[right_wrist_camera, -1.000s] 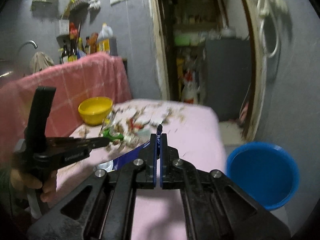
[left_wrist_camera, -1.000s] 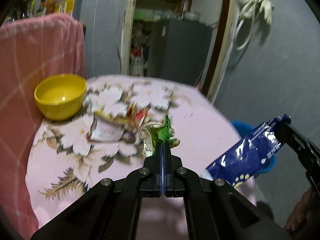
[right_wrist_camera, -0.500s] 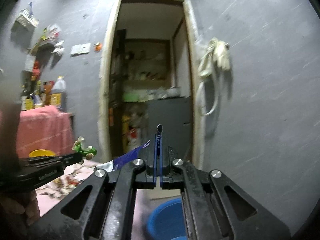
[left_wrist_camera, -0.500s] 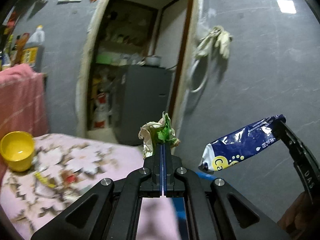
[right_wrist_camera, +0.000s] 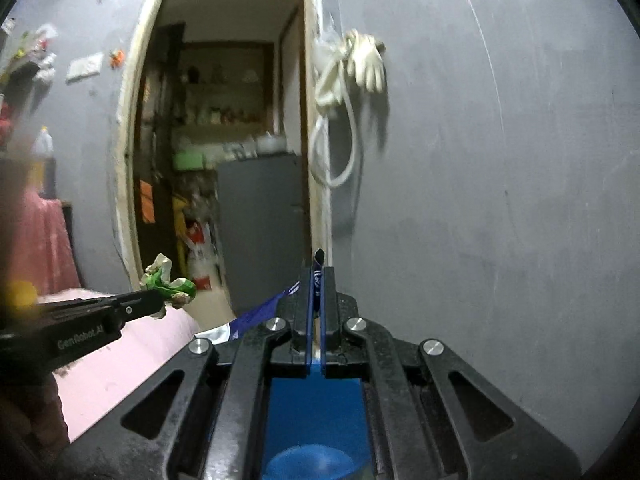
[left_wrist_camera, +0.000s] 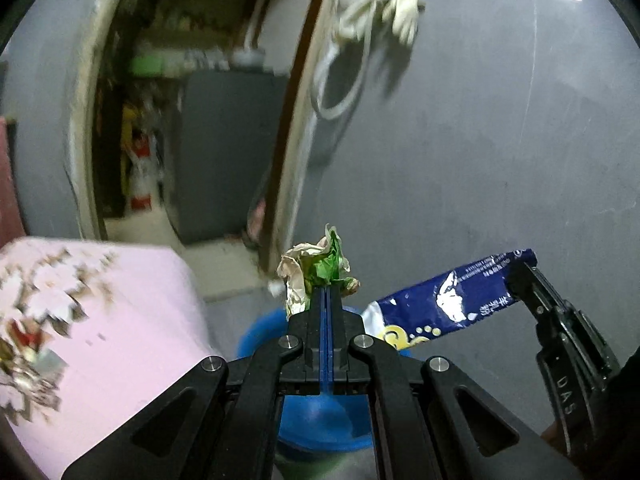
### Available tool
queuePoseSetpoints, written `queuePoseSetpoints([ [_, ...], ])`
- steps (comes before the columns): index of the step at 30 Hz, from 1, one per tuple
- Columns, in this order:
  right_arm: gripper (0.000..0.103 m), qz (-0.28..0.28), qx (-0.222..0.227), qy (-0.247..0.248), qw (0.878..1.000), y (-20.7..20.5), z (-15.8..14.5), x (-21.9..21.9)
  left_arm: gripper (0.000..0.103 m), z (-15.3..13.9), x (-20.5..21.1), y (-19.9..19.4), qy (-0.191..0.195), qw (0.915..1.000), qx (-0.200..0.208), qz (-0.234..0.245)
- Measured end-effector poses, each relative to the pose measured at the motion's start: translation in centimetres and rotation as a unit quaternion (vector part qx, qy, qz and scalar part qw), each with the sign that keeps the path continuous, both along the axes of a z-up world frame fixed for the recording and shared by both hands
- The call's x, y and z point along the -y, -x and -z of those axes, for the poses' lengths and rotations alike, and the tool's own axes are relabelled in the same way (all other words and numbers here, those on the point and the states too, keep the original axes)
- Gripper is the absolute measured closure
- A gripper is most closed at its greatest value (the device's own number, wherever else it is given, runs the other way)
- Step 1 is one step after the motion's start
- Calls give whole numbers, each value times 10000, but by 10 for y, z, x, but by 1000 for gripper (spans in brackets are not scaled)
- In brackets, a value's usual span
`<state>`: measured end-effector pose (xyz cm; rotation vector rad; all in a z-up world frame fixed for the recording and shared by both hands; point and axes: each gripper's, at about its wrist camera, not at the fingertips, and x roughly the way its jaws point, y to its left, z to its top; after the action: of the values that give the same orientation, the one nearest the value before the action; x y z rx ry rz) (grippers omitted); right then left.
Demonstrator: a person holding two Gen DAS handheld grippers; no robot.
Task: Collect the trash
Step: 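Carry the blue wrapper over the blue bucket and open the right gripper, then bring both tools back over the table scraps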
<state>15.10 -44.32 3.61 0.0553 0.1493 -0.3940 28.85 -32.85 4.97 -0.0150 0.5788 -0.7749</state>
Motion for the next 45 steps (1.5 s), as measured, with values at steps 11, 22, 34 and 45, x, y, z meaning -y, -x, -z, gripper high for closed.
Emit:
queuePoseSetpoints([
  [11, 66, 29, -637, -611, 9961, -29, 45, 37, 102, 60, 35, -35, -695, 9929, -944, 202],
  [22, 35, -212, -799, -1082, 9907, -29, 62, 45, 68, 62, 11, -20, -553, 9945, -878, -108],
  [34, 0, -695, -5, -899, 9935, -4, 11, 7, 18, 6, -84, 6, 164, 9941, 115, -1065],
  [45, 0, -1372, 495, -633, 9873, 3, -22, -64, 3, -38, -185, 55, 465, 9682, 1371, -2041],
])
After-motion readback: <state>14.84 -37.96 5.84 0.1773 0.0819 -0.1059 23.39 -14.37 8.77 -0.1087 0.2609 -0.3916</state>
